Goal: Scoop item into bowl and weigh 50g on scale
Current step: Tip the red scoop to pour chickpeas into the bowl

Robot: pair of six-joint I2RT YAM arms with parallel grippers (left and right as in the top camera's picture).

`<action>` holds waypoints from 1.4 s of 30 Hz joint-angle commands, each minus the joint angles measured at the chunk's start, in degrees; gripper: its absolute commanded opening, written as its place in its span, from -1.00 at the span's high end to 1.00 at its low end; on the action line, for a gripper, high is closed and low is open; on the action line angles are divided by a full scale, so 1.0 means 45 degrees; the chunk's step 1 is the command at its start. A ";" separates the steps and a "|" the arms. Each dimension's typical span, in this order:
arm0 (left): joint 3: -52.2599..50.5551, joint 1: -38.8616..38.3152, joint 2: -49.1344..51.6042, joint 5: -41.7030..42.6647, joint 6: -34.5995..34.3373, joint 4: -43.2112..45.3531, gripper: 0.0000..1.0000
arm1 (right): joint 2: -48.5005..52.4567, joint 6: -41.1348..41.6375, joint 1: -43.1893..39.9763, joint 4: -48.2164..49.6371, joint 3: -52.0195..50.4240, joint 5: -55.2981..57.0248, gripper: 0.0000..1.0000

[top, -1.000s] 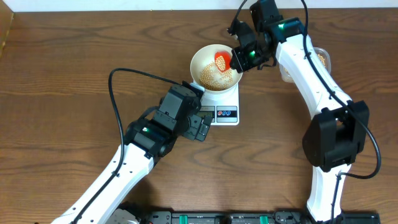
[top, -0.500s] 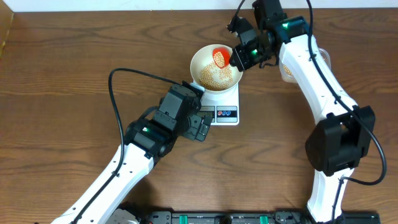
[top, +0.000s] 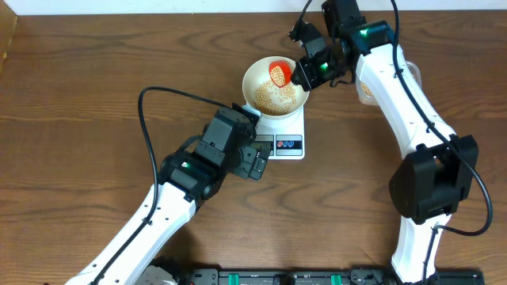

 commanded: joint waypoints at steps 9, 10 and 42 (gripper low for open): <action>-0.0112 0.0073 -0.0019 -0.0170 -0.0024 0.0005 -0.99 | -0.0442 -0.0432 0.0214 -0.0097 0.0325 0.0505 0.98; -0.0117 0.0073 -0.0019 -0.0170 -0.0024 0.0005 -0.99 | -0.0442 -0.0432 0.0214 -0.0102 0.0325 0.0505 0.98; -0.0117 0.0073 -0.0019 -0.0170 -0.0024 0.0005 -0.99 | -0.0908 -0.0549 0.0301 -0.0486 0.0325 -0.0189 0.98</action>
